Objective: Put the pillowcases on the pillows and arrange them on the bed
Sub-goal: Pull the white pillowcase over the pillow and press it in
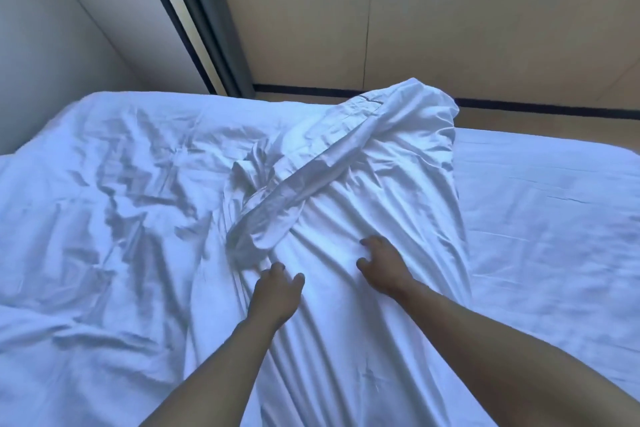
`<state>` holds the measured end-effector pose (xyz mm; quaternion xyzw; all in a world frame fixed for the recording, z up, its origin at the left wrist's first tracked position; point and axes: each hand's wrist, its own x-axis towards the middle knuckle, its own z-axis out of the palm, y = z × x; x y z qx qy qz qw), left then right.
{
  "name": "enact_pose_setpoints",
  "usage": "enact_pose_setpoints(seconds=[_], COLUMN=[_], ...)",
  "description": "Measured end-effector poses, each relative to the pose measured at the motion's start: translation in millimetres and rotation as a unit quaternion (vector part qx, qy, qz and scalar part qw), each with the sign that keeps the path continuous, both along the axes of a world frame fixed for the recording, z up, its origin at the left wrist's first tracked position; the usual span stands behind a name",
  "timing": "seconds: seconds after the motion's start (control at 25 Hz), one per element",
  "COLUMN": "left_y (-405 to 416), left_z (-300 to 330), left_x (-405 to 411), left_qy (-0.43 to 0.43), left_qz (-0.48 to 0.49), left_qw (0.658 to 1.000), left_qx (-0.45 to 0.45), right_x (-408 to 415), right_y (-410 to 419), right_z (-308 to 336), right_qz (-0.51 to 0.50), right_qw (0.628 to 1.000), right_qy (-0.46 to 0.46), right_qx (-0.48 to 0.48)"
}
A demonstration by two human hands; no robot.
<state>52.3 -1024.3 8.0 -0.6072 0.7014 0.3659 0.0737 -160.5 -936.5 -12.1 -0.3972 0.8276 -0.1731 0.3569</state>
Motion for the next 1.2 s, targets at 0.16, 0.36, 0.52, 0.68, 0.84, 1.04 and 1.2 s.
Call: enact_pose_setpoints(seconds=[0.16, 0.36, 0.52, 0.68, 0.84, 1.04, 1.2], left_y=[-20, -82, -132, -139, -150, -224, -320], left_z=[-20, -28, -55, -92, -104, -57, 17], left_x=[-27, -47, -77, -110, -118, -170, -269], left_qy=[-0.029, -0.109, -0.148, -0.17, -0.177, -0.026, 0.164], left_qz=[-0.023, 0.036, -0.035, -0.167, -0.173, -0.129, 0.024], left_qw=[0.999, 0.947, 0.957, 0.919, 0.912, 0.905, 0.938], left_qx=[-0.039, -0.299, -0.245, -0.313, -0.328, -0.405, -0.305], right_x=[-46, -127, -164, -148, -161, -194, -295], right_y=[-4, -35, -74, -74, -76, -127, -220], right_z=[-12, -32, -66, -126, -139, -111, -60], right_qz=[0.057, -0.065, -0.071, -0.006, 0.009, 0.097, 0.028], right_qw=[0.984, 0.962, 0.967, 0.955, 0.952, 0.912, 0.925], right_qy=[0.169, 0.263, 0.237, 0.289, 0.304, 0.394, 0.379], right_qx=[-0.006, 0.041, 0.061, 0.063, 0.042, -0.065, -0.008])
